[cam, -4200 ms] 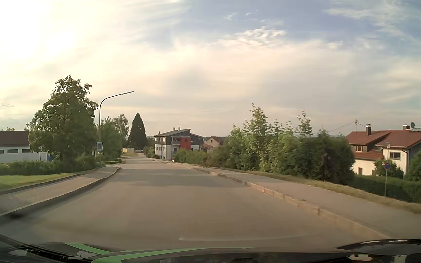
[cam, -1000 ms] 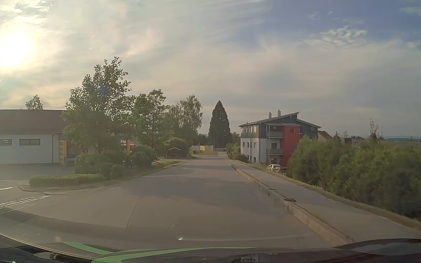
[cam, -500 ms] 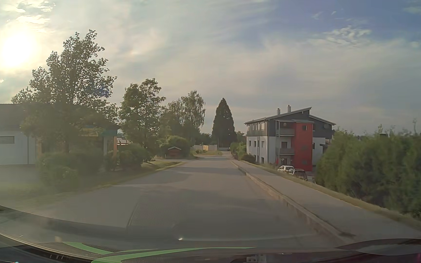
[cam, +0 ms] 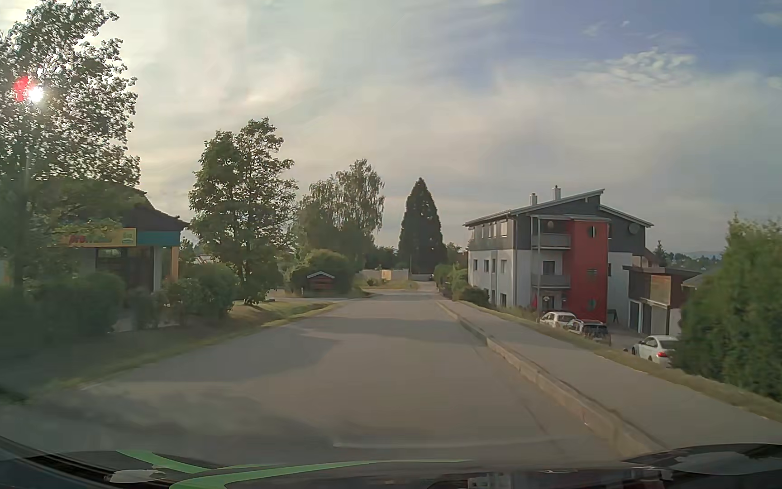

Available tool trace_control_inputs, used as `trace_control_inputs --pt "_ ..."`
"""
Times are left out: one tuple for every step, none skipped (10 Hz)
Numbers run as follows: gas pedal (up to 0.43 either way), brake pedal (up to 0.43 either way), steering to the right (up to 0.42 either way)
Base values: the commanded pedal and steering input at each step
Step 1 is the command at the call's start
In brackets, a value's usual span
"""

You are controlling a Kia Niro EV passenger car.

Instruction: Follow the waypoints while adhering to traffic rules and regulations

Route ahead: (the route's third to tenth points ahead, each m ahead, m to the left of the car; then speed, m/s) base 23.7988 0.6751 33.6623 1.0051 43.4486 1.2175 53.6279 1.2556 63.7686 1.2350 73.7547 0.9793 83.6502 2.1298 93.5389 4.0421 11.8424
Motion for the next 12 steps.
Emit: trace_control_inputs --pt "0.028 0.0 -0.005" --pt "0.028 0.0 -0.004" --pt "0.028 0.0 -0.003" --pt "0.028 0.0 -0.003" --pt "0.028 0.0 -0.003" --pt "0.028 0.0 -0.003" --pt "0.028 0.0 -0.003" --pt "0.028 0.0 -0.001" --pt "0.028 0.0 -0.002" --pt "0.028 0.0 -0.002" --pt "0.028 0.0 -0.002" --pt "0.028 0.0 -0.002"
